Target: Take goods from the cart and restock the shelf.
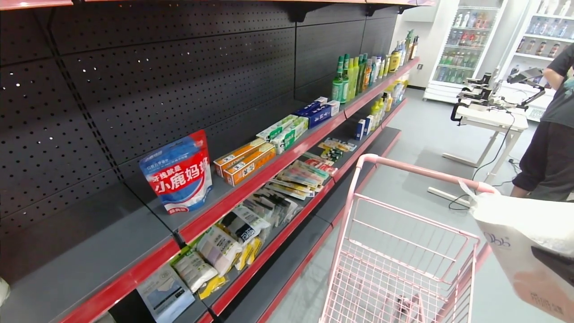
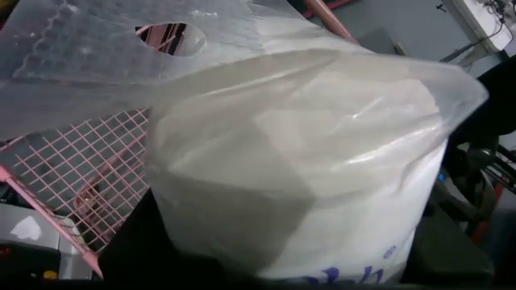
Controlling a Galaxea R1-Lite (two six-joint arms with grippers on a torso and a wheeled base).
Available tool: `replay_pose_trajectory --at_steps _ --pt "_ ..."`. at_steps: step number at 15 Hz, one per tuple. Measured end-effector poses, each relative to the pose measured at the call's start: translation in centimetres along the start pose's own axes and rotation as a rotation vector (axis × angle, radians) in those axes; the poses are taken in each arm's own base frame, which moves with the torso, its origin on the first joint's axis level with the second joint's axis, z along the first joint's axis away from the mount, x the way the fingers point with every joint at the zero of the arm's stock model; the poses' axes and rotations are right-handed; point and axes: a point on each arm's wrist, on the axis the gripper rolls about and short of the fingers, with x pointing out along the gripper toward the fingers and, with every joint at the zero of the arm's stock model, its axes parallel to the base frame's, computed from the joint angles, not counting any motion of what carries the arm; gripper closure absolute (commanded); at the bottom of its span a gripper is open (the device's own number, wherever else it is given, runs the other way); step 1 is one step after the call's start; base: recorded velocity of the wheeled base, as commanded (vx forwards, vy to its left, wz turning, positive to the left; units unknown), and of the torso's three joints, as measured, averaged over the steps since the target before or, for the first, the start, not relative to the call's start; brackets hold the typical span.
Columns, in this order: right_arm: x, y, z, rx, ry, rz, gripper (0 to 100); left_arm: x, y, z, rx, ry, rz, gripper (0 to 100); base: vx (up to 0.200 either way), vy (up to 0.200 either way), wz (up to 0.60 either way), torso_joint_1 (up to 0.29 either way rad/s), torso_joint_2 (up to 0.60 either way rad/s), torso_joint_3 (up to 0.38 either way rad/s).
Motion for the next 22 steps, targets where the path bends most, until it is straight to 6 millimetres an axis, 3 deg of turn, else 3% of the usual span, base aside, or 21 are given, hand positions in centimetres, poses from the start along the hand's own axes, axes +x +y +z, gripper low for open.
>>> replay_pose_trajectory --at_steps 11,22 --pt "0.6 0.2 -0.3 -0.027 0.025 0.010 100 0.0 0.0 0.0 0.000 0.000 0.000 0 0.000 0.000 0.00 0.100 -0.21 -0.103" --pt "1.3 0.3 -0.3 -0.032 0.052 0.030 100 0.0 0.0 0.0 0.000 0.000 0.000 0 0.000 0.000 0.60 0.004 0.00 0.004"
